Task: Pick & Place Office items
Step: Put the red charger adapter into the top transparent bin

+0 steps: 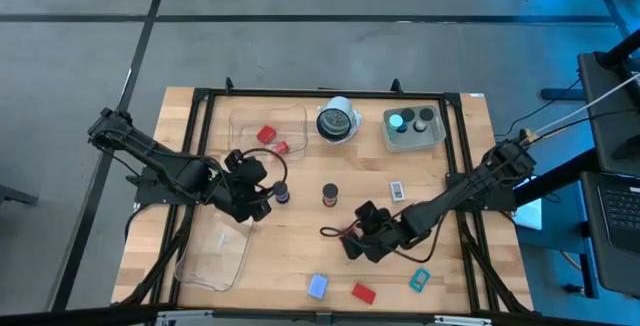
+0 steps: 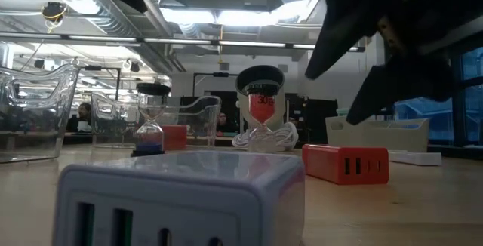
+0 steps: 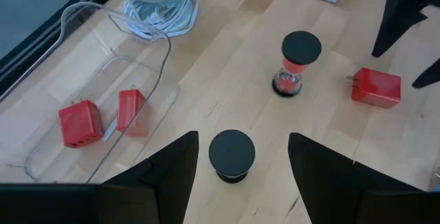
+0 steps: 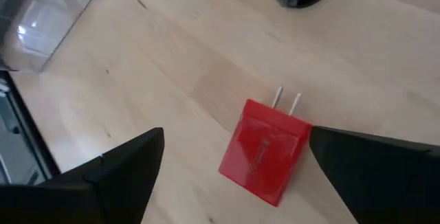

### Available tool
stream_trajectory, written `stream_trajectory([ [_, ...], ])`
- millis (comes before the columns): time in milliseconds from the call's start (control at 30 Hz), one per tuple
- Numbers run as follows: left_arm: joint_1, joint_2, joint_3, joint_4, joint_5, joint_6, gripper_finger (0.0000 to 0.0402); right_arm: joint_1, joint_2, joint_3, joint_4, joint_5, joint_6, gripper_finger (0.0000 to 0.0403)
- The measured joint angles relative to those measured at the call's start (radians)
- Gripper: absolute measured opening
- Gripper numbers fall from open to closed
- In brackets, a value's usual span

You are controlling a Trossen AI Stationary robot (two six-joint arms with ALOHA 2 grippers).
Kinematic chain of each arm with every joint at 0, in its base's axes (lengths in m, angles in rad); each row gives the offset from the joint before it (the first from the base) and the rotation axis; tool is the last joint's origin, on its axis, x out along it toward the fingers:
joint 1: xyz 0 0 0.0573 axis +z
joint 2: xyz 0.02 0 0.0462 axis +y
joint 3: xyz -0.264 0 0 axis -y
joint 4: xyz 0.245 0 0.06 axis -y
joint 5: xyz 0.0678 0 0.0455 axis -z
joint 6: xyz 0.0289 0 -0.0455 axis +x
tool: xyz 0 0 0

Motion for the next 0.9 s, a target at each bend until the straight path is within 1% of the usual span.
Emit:
stream_trajectory([
  [133, 0.000, 0.000, 0.000, 0.000, 0.000, 0.000, 0.0223, 0.000, 0.056, 0.032, -0.002, -0.001, -0.027, 0.0366],
  [267, 0.000, 0.000, 0.000, -0.001, 0.000, 0.000, 0.0223, 0.000, 0.100, 0.073, -0.015, 0.004, -0.115, 0.0366],
  [533, 0.000, 0.000, 0.000, -0.002, -0.002, 0.001, 0.0224, 0.000, 0.141, 0.144, -0.156, 0.034, -0.257, 0.0366],
  [667, 0.000, 0.000, 0.000, -0.002, -0.002, 0.001, 0.0223, 0.000, 0.144, 0.146, -0.159, 0.027, -0.249, 0.0366],
  [900, 0.000, 0.000, -0.001, -0.002, -0.002, 0.001, 0.0224, 0.003, 0.149, 0.147, -0.172, -0.003, -0.038, 0.0366],
])
